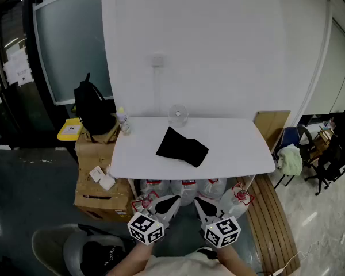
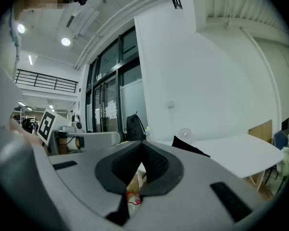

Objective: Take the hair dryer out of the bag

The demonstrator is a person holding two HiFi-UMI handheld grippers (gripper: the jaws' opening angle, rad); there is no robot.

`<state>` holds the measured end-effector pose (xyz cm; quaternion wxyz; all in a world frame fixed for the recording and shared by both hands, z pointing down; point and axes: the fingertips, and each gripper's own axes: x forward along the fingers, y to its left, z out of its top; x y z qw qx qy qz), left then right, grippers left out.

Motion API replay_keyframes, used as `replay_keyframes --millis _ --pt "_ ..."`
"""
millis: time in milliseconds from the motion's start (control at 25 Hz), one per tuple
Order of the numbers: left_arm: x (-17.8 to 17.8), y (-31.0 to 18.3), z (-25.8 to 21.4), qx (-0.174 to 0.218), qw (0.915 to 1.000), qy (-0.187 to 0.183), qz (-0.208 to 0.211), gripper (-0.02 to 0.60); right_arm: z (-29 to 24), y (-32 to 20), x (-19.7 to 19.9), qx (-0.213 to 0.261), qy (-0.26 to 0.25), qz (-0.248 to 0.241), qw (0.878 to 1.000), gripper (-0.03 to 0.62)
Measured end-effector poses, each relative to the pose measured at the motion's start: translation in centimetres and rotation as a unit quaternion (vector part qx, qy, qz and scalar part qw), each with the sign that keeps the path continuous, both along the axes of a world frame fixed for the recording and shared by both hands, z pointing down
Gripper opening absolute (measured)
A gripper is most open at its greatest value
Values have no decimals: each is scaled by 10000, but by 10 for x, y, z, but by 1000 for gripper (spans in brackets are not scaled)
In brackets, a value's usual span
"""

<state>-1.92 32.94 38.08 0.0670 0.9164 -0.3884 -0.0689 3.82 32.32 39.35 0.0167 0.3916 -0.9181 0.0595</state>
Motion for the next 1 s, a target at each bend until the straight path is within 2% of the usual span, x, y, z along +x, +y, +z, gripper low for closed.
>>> replay_keyframes --millis 480,680,1000 --pt "-17 -6 0 -39 9999 118 -68 11 -3 -7 -17 17 16 -84 10000 14" --pt "-17 -16 8 -150 9997 163 -41 12 -12 -15 -17 244 -46 -135 9996 15" --pt "-18 -67 22 -299 9995 84 -49 12 0 -71 -11 118 -131 -199 9996 18"
